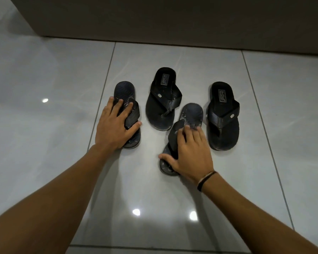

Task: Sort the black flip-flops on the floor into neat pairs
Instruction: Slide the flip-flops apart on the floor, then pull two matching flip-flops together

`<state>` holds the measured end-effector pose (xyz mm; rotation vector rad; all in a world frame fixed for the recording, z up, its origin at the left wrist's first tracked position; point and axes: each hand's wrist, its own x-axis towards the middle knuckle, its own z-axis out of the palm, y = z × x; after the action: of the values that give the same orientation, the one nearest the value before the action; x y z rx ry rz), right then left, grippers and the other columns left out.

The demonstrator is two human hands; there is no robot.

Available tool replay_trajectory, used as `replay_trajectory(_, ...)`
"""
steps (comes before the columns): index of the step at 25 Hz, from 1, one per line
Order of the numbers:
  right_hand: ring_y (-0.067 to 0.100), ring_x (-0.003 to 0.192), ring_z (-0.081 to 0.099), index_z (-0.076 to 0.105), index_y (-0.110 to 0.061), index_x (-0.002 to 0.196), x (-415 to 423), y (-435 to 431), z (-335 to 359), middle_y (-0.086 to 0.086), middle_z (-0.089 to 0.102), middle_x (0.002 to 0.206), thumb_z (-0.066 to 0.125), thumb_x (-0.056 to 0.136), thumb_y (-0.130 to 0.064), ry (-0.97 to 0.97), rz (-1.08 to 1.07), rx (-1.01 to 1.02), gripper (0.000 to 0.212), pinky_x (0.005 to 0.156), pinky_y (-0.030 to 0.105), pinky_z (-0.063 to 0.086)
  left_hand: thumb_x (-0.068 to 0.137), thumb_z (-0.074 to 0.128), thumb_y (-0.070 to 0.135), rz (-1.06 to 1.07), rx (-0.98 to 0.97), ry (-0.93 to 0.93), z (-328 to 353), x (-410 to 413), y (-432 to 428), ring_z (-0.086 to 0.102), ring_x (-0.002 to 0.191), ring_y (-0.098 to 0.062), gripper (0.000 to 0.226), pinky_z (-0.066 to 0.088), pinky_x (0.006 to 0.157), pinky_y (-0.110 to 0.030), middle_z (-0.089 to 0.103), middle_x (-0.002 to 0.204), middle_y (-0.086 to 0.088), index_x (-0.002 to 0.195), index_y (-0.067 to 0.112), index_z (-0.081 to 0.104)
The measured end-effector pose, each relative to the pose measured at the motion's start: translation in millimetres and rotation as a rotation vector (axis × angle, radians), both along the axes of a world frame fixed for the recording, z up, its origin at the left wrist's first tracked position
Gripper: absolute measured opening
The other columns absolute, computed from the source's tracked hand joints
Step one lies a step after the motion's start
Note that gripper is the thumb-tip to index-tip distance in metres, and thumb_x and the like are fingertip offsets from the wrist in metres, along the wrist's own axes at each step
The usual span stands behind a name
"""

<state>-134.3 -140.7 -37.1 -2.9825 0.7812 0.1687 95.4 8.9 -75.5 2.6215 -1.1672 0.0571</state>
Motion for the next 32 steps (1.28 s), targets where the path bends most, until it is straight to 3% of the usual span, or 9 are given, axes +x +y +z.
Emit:
replay_trajectory(4,0.041,0.133,0.054,0.054,-0.003,0.141,-22.1,82.2,-8.3,0.026,0.054,0.149,0.033,0.083,-0.09,-0.057,-0.007,0.094,0.107,0.118,0.053,0.037,0.094,0.044,0.073,-0.007,0.016,0.007,0.0,21.8,20.0,0.015,0.162,-0.036,0.081,0.023,0.129,-0.053,0.041,0.167,-0.011,0.16,0.027,0.043)
replay_trajectory(9,0.04,0.133,0.056,0.057,-0.003,0.139,-17.8,141.5,-9.4,0.024,0.056,0.148,0.039,0.08,-0.089,-0.035,0.185,0.188,0.106,0.118,0.051,0.037,0.093,0.049,0.071,0.008,-0.013,0.069,-0.4,40.3,66.6,0.011,0.163,-0.033,0.08,0.027,0.126,-0.055,0.038,0.168,-0.008,0.16,0.028,0.043)
replay_trajectory(15,0.04,0.145,0.04,0.054,-0.007,0.139,61.0,75.9,-9.8,0.02,0.049,0.152,0.046,0.071,-0.091,-0.099,0.245,0.122,0.108,0.125,0.051,0.026,0.094,0.045,0.071,-0.018,-0.021,0.149,0.6,38.2,98.0,0.004,0.165,-0.022,0.078,0.027,0.125,-0.053,0.031,0.172,0.0,0.162,0.034,0.037)
replay_trajectory(20,0.038,0.154,0.029,0.055,-0.009,0.143,93.2,33.4,-16.6,0.015,0.048,0.157,0.041,0.071,-0.092,-0.146,0.202,0.107,0.112,0.127,0.051,0.02,0.093,0.047,0.069,-0.032,-0.034,0.107,0.7,19.3,102.4,0.007,0.164,-0.024,0.078,0.022,0.128,-0.045,0.035,0.171,-0.002,0.161,0.03,0.041)
replay_trajectory(24,0.036,0.157,0.022,0.05,-0.017,0.148,99.7,25.8,-14.0,0.009,0.043,0.161,0.04,0.069,-0.093,-0.127,0.22,0.111,0.11,0.127,0.059,0.01,0.09,0.049,0.068,-0.035,-0.006,0.11,3.1,13.9,99.4,0.011,0.164,-0.028,0.081,0.024,0.128,-0.049,0.037,0.169,-0.005,0.159,0.027,0.044)
replay_trajectory(28,0.034,0.159,0.013,0.035,-0.017,0.157,105.5,17.0,-6.3,0.007,0.026,0.169,0.055,0.067,-0.089,-0.034,0.268,0.22,0.116,0.127,0.051,0.021,0.086,0.051,0.065,-0.032,0.001,0.116,7.2,8.7,95.3,0.012,0.163,-0.028,0.082,0.024,0.129,-0.05,0.038,0.169,-0.006,0.159,0.027,0.046)
replay_trajectory(32,0.033,0.157,0.017,0.031,-0.017,0.158,105.2,17.5,4.9,0.008,0.023,0.17,0.066,0.065,-0.084,0.023,0.288,0.256,0.121,0.126,0.047,0.023,0.087,0.053,0.061,-0.021,-0.03,0.133,3.2,-3.1,84.3,0.009,0.164,-0.028,0.08,0.023,0.129,-0.049,0.036,0.17,-0.004,0.159,0.03,0.044)
